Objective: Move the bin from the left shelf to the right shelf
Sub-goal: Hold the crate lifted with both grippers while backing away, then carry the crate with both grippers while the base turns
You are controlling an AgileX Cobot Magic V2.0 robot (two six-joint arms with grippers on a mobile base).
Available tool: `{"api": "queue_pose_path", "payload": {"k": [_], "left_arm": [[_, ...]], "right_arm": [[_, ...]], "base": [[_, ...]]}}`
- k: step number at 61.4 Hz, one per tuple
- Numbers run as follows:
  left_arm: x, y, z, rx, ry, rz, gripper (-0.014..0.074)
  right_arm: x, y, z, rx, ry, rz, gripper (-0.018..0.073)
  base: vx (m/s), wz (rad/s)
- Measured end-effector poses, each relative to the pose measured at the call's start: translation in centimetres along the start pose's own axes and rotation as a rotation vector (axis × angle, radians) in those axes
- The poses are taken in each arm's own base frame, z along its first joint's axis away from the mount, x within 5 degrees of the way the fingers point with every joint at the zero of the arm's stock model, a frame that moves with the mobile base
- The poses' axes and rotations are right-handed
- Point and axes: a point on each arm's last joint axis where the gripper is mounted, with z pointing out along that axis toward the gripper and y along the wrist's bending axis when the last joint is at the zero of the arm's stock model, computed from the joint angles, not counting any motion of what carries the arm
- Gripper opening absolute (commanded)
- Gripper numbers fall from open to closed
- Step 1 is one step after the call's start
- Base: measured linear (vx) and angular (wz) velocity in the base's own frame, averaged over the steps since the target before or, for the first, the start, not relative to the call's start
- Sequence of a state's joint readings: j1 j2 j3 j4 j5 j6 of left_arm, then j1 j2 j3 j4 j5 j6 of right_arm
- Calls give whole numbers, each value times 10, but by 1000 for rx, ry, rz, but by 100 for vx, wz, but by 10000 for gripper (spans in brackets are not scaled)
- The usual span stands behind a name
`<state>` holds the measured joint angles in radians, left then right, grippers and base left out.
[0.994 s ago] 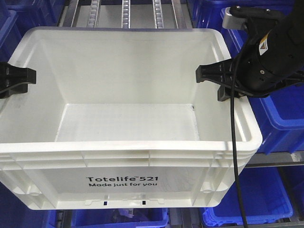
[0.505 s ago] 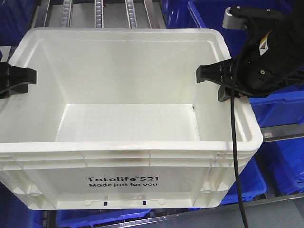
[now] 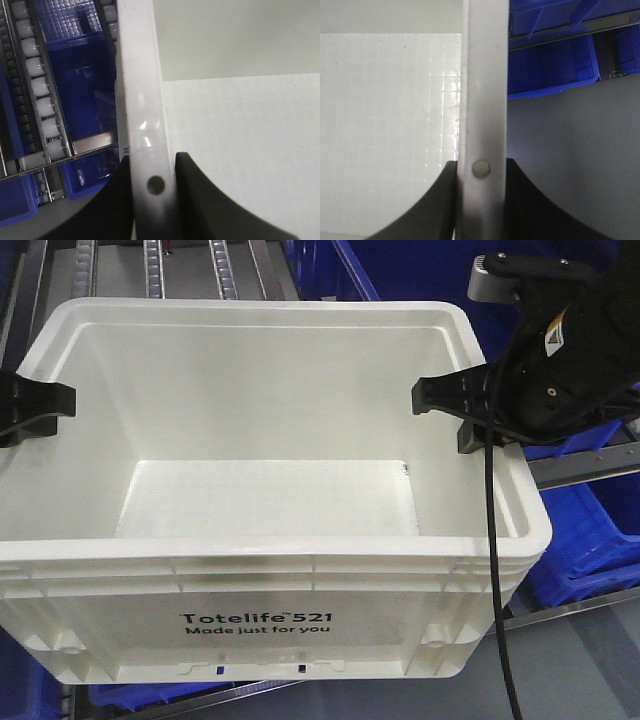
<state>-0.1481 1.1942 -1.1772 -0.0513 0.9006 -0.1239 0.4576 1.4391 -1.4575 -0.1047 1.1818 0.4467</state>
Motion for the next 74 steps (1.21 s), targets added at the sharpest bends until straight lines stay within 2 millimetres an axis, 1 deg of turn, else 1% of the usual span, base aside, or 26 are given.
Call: {"api": "queue_pose_path", "payload": {"k": [25, 56, 74], "left_arm": [[0, 0, 0, 5, -2, -4, 38], [0, -1, 0, 9, -2, -7, 38], [-1, -1, 0, 9, -6, -7, 38]], "right_arm": [[1, -1, 0, 6, 5, -1, -8], [1, -1, 0, 11, 9, -2, -8], [1, -1, 0, 10, 7, -2, -8]], "base": [[-8, -26], [-6, -48], [2, -35]]}}
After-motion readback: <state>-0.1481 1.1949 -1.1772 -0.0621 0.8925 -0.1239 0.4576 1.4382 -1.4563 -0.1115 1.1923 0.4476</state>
